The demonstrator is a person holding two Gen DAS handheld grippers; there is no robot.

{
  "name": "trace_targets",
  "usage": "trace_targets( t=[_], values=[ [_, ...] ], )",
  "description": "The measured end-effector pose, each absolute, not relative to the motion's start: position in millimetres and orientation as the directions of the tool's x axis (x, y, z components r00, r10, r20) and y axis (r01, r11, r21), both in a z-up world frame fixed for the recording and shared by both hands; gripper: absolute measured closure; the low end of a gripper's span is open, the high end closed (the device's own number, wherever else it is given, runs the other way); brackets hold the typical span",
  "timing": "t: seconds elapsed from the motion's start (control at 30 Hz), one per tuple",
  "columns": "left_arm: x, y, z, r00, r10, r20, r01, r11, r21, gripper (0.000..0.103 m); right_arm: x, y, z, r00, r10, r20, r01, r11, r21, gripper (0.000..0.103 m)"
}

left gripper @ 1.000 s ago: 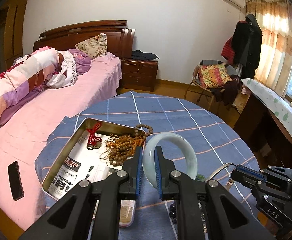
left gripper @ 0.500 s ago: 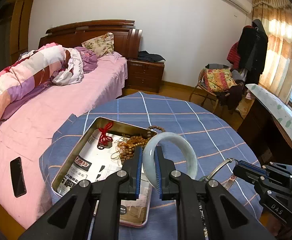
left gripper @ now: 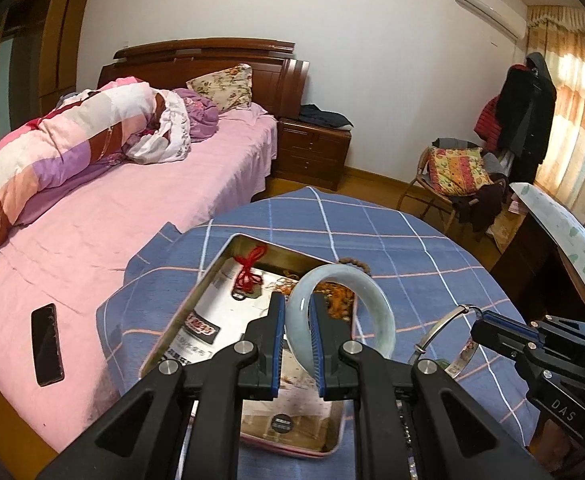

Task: Organize jewelry
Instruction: 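Carry the white bangle and silver bracelet over the tin box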

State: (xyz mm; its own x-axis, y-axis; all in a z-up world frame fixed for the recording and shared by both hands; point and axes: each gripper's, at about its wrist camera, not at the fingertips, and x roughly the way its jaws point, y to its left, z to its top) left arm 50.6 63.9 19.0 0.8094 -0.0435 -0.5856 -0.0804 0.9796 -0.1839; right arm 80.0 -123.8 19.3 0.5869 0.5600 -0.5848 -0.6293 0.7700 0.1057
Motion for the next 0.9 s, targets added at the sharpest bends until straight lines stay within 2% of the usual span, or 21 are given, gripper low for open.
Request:
trace_targets(
  t=[0.47,0.9],
  values=[
    [58.1,98.9,5.7,0.795,0.007,-0.606,-0.151,0.970,-0.188,0.092,91.3,-70.3,15.9,0.532,0.572,-0.624,-0.692,0.719,0.069,0.096],
    [71.6,111.6,-1.0,0.780,0.017,-0.626,-0.155,0.974,-0.167,0.092,102.9,-35.7,10.6,0.504,0.565,-0.654,-0.716,0.697,0.051,0.096]
  ],
)
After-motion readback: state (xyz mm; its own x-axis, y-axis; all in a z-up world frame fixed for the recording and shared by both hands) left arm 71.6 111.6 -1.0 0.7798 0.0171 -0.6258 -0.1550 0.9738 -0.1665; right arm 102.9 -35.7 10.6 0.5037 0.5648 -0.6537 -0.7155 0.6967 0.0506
